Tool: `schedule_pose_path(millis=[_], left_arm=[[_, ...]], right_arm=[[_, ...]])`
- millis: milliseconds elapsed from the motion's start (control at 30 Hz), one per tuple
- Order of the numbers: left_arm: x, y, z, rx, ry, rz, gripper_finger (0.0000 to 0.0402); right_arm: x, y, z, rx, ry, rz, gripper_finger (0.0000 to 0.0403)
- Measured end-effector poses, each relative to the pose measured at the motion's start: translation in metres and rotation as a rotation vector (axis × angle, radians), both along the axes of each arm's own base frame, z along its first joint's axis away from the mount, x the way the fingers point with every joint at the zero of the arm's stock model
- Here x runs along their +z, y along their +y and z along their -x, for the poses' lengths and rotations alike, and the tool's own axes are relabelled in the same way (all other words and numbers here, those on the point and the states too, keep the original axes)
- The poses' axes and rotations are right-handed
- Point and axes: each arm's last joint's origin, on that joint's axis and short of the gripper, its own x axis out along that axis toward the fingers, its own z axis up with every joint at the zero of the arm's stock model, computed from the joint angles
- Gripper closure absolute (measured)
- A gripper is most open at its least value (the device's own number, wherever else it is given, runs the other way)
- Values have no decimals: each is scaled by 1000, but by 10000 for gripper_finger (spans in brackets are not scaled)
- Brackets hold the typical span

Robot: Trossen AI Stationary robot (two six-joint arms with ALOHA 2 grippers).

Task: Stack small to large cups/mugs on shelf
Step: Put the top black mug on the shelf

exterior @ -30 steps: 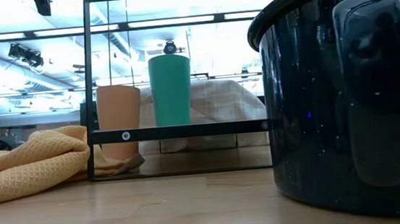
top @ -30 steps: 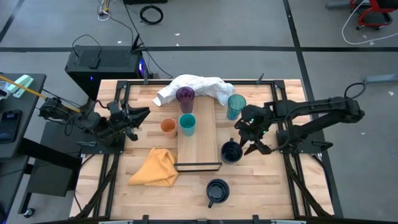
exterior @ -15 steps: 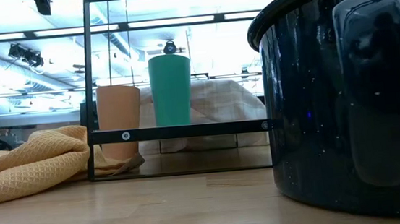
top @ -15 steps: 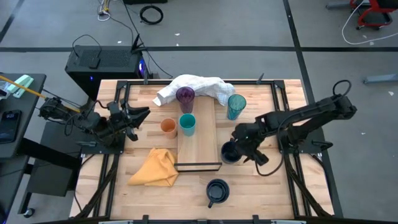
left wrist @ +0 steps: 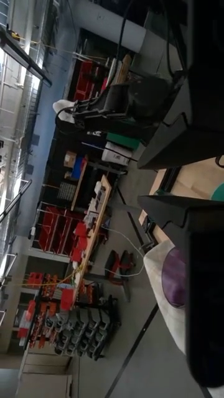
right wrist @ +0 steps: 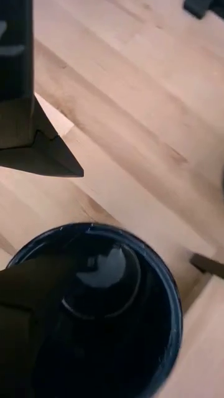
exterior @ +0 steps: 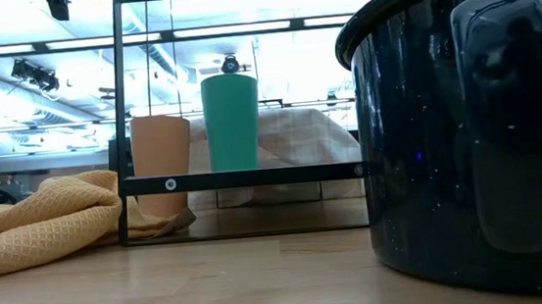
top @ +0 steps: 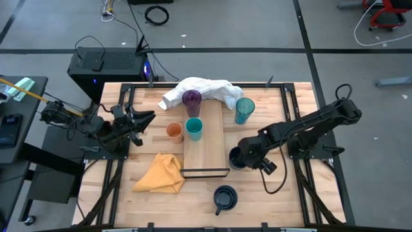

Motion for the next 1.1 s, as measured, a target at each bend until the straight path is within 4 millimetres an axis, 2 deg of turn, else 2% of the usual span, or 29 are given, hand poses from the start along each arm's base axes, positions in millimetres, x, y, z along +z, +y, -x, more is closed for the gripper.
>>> schedule_pose_path(millis=[200,533,700,900,1100], left_arm=[[0,0,0,0,1,-1,315],[0,0,0,0,1,-3,317],[0,0,0,0,2,-4,311],[0,0,0,0,2,-4,316],[0,0,0,0,2,-4,317]], right_arm=[[-11,2,-6,2,22,43,197],[-14,2,-16,-21,-43,62,223],[-15,3,-17,-48,-39,53,270],[-14,3,-17,-54,-42,44,380],[-14,3,-19,-101,-42,23,379]])
